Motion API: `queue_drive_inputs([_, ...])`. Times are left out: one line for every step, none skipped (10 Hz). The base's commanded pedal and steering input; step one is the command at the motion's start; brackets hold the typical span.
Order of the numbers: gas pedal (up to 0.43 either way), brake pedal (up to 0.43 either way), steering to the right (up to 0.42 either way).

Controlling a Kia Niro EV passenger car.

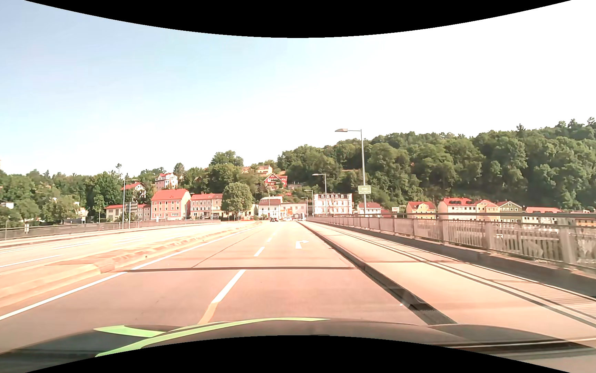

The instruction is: Follow the waypoints while adhering to traffic rules and regulations

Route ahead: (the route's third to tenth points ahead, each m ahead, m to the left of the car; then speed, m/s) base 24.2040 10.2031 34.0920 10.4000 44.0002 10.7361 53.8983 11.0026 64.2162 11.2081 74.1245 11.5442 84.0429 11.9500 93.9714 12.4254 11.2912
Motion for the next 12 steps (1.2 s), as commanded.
queue_drive_inputs([0.280, 0.000, -0.014])
queue_drive_inputs([0.280, 0.000, -0.013])
queue_drive_inputs([0.280, 0.000, -0.013])
queue_drive_inputs([0.280, 0.000, -0.012])
queue_drive_inputs([0.280, 0.000, -0.008])
queue_drive_inputs([0.280, 0.000, -0.008])
queue_drive_inputs([0.280, 0.000, -0.008])
queue_drive_inputs([0.268, 0.000, -0.008])
queue_drive_inputs([0.260, 0.000, -0.008])
queue_drive_inputs([0.240, 0.000, -0.008])
queue_drive_inputs([0.220, 0.000, -0.008])
queue_drive_inputs([0.209, 0.000, -0.009])
